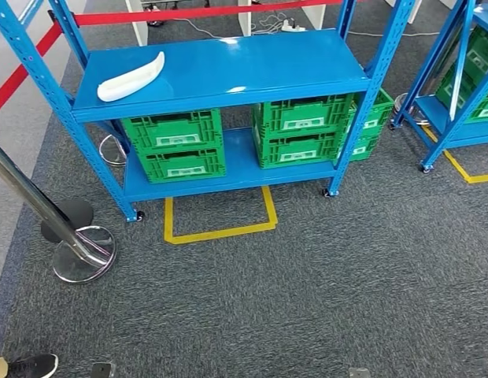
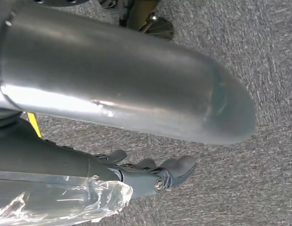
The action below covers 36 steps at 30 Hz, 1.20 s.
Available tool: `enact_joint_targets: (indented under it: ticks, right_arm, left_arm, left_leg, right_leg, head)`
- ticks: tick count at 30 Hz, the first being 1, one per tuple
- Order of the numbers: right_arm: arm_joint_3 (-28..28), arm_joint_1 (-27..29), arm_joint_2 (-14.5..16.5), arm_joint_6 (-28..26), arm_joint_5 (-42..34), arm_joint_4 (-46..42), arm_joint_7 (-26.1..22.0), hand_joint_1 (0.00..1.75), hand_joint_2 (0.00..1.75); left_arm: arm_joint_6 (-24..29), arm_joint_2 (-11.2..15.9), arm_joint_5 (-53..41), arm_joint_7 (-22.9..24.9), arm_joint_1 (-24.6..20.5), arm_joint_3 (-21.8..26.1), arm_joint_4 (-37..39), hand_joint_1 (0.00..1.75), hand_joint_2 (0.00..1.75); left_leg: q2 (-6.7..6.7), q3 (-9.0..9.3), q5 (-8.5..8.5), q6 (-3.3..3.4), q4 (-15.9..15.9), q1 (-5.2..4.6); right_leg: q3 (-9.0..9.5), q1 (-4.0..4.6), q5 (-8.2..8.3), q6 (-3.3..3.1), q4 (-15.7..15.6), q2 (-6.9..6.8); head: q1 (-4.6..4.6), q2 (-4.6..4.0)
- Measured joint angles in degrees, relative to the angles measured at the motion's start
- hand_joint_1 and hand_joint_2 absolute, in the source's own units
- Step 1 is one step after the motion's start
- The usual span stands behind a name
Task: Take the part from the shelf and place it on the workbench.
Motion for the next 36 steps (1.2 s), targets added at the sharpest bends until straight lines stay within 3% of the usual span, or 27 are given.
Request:
enact_joint_targets:
  ticks: [2, 4, 5, 7, 8, 9, 10, 11, 12, 14, 19, 21, 23, 24, 25, 26, 28, 29, 30, 34, 36]
  right_arm:
    - [0.0, 0.1, 0.0, 0.0, 0.0, 0.0, -0.1, 0.0, 0.0]
    - [-0.1, 0.1, 0.0, 0.0, 0.0, 0.0, -0.2, 0.0, 0.0]
    - [-0.1, 0.1, 0.0, 0.0, 0.0, 0.0, -0.2, 0.0, 0.0]
    - [-0.1, 0.0, 0.0, 0.0, 0.0, 0.0, -0.3, 0.0, 0.0]
    - [-0.1, 0.0, 0.0, 0.1, 0.0, 0.0, -0.3, 0.0, 0.0]
    - [-0.2, 0.1, 0.0, 0.1, 0.0, 0.0, -0.3, 0.0, 0.0]
    - [-0.2, 0.1, 0.0, 0.1, 0.0, 0.0, -0.3, 0.0, 0.0]
    - [-0.2, 0.1, 0.0, 0.1, 0.0, 0.0, -0.3, 0.0, 0.0]
    - [-0.2, 0.1, 0.0, 0.2, 0.0, 0.0, -0.4, 0.0, 0.0]
    - [-0.2, 0.1, 0.1, 0.4, 0.0, 0.0, -0.5, 0.0, 0.0]
    - [-0.2, 0.0, 0.2, 0.7, 0.0, -0.1, -0.6, 0.0, 0.0]
    - [-0.2, 0.0, 0.2, 0.7, 0.0, -0.2, -0.6, 0.0, 0.0]
    - [-0.3, 0.1, 0.2, 0.7, 0.1, -0.3, -0.6, 0.0, 0.0]
    - [-0.3, 0.1, 0.2, 0.7, 0.1, -0.3, -0.6, 0.0, 0.0]
    - [-0.4, 0.2, 0.2, 0.7, 0.1, -0.3, -0.6, 0.0, 0.0]
    - [-0.5, 0.2, 0.2, 0.7, 0.1, -0.3, -0.6, 0.0, 0.0]
    - [-0.6, 0.2, 0.2, 0.7, 0.1, -0.3, -0.6, 0.0, 0.0]
    - [-0.6, 0.1, 0.2, 0.7, 0.1, -0.3, -0.6, 0.0, 0.0]
    - [-0.6, 0.1, 0.2, 0.8, 0.1, -0.3, -0.6, 0.0, 0.0]
    - [-0.7, 0.3, 0.3, 0.8, 0.0, -0.5, -0.7, 0.0, 0.0]
    - [-0.8, 0.2, 0.3, 0.8, 0.1, -0.5, -0.7, 0.0, 0.0]
  left_arm:
    - [0.0, 0.0, 0.0, 0.0, 0.0, 0.0, 0.0, 0.0, 0.0]
    - [0.0, 0.1, 0.0, 0.0, 0.0, 0.0, 0.0, 0.0, 0.0]
    - [0.0, 0.1, 0.0, 0.0, -0.1, 0.0, -0.1, 0.0, 0.0]
    - [0.0, 0.1, 0.0, 0.0, -0.1, 0.0, -0.1, 0.0, 0.0]
    - [0.0, 0.1, 0.0, 0.0, -0.1, 0.0, -0.1, 0.0, 0.0]
    - [0.0, 0.1, 0.0, 0.0, 0.0, 0.0, -0.1, 0.0, 0.0]
    - [0.0, 0.1, 0.0, 0.0, 0.1, 0.0, -0.1, 0.0, 0.0]
    - [0.0, 0.1, 0.0, 0.0, 0.1, 0.0, -0.1, 0.0, 0.0]
    - [0.0, 0.1, 0.0, 0.0, 0.1, 0.0, -0.1, 0.0, 0.0]
    - [0.0, 0.2, 0.0, 0.0, 0.0, 0.0, -0.1, 0.0, 0.0]
    - [0.0, 0.2, 0.1, 0.0, 0.2, 0.0, -0.1, 0.0, 0.0]
    - [-0.1, 0.2, 0.2, 0.0, 0.2, 0.0, -0.1, 0.0, 0.0]
    - [-0.1, 0.1, 0.2, 0.0, 0.2, 0.0, -0.1, 0.0, 0.0]
    - [-0.2, 0.1, 0.2, 0.0, 0.3, 0.0, -0.1, 0.0, 0.0]
    - [-0.2, 0.1, 0.2, 0.0, 0.3, 0.0, -0.1, 0.0, 0.0]
    - [-0.2, 0.0, 0.2, 0.0, 0.4, 0.0, -0.1, 0.0, 0.0]
    - [-0.2, 0.0, 0.2, 0.0, 0.4, 0.0, -0.1, 0.0, 0.0]
    - [-0.2, 0.0, 0.2, 0.0, 0.3, 0.0, -0.1, 0.0, 0.0]
    - [-0.2, 0.0, 0.2, 0.0, 0.3, 0.0, -0.1, 0.0, 0.0]
    - [-0.2, 0.0, 0.2, 0.0, 0.3, 0.0, -0.2, 0.0, 0.0]
    - [-0.2, 0.0, 0.2, 0.0, 0.3, 0.0, -0.2, 0.0, 0.0]
  left_leg:
    - [-0.01, -0.05, -0.2, -0.39, 0.1, -0.01]
    - [0.51, -0.62, -1.43, -0.99, 1.7, 0.1]
    - [0.89, -1.78, -2.85, -1.37, 4.2, 0.21]
    - [1.42, -5.8, -6.17, -1.97, 11.9, 0.47]
    - [1.51, -7.79, -7.1, -2.13, 15.3, 0.6]
    - [1.55, -8.95, -6.82, -2.19, 16.9, 0.69]
    - [1.58, -9.04, -5.37, -2.13, 16.3, 0.74]
    - [1.62, -8.07, -3.05, -1.95, 13.6, 0.76]
    - [1.71, -6.46, -0.5, -1.62, 9.7, 0.7]
    - [1.93, -3.54, 1.92, -0.93, 3.2, 0.4]
    - [1.9, -2.05, 1.65, 0.07, 0.0, 0.47]
    - [1.91, -1.58, 1.65, 0.55, -0.5, 0.67]
    - [1.89, -1.43, 1.37, 0.85, -0.5, 0.59]
    - [1.86, -1.27, 1.2, 0.89, -0.5, 0.56]
    - [1.79, -1.02, 0.99, 0.86, -0.5, 0.54]
    - [1.7, -0.63, 0.73, 0.75, -0.4, 0.55]
    - [1.55, 0.17, 0.04, 0.31, -0.3, 0.42]
    - [1.49, 0.38, -0.28, 0.04, -0.2, 0.31]
    - [1.45, 0.44, -0.46, -0.23, -0.1, 0.2]
    - [1.47, 0.17, -1.32, -1.26, 0.8, 0.3]
    - [1.61, -2.08, -3.88, -1.94, 5.5, 0.5]
  right_leg:
    - [0.23, -0.02, -0.21, -0.59, -0.2, 0.08]
    - [0.47, -0.21, -0.28, -1.19, -0.4, -0.06]
    - [0.64, -0.32, -0.34, -1.49, -0.5, -0.19]
    - [0.82, -0.31, -0.61, -1.89, -0.5, -0.49]
    - [0.93, -0.3, -0.74, -1.97, -0.5, -0.6]
    - [1.09, -0.3, -0.89, -1.98, -0.5, -0.65]
    - [1.33, -0.29, -1.05, -1.95, -0.5, -0.65]
    - [1.66, -0.27, -1.24, -1.88, -0.5, -0.65]
    - [1.91, -0.27, -1.45, -1.78, -0.6, -0.64]
    - [2.33, -0.08, -1.93, -1.33, -0.5, -0.65]
    - [2.14, 0.05, -2.91, 0.12, 0.0, -0.84]
    - [-0.63, 0.03, -5.65, 0.53, 5.4, -0.64]
    - [-5.01, 0.02, -8.53, 0.81, 13.1, -0.57]
    - [-6.47, 0.03, -8.7, 0.9, 15.3, -0.56]
    - [-6.84, 0.03, -7.61, 0.93, 15.2, -0.56]
    - [-5.99, 0.01, -5.46, 0.89, 12.8, -0.56]
    - [-2.56, 0.02, -1.15, 0.72, 5.0, -0.53]
    - [-1.01, 0.02, -0.2, 0.49, 1.9, -0.49]
    - [-0.14, 0.05, -0.03, 0.24, 0.3, -0.43]
    - [0.56, -0.05, -0.54, -0.97, -0.4, -0.39]
    - [0.88, -0.22, -0.7, -1.56, -0.6, -0.53]
  head:
    - [-0.05, 0.0]
    - [-0.21, 0.0]
    - [-0.31, 0.0]
    - [-0.5, 0.0]
    - [-0.48, 0.0]
    - [-0.49, 0.0]
    - [-0.5, 0.0]
    - [-0.5, 0.0]
    - [-0.5, 0.0]
    - [-0.49, 0.0]
    - [-0.33, 0.0]
    - [-0.15, 0.0]
    - [-0.08, 0.0]
    - [-0.1, 0.0]
    - [-0.09, 0.0]
    - [-0.09, 0.0]
    - [-0.04, 0.0]
    - [-0.04, 0.0]
    - [-0.11, 0.0]
    - [-0.36, 0.0]
    - [-0.56, 0.0]
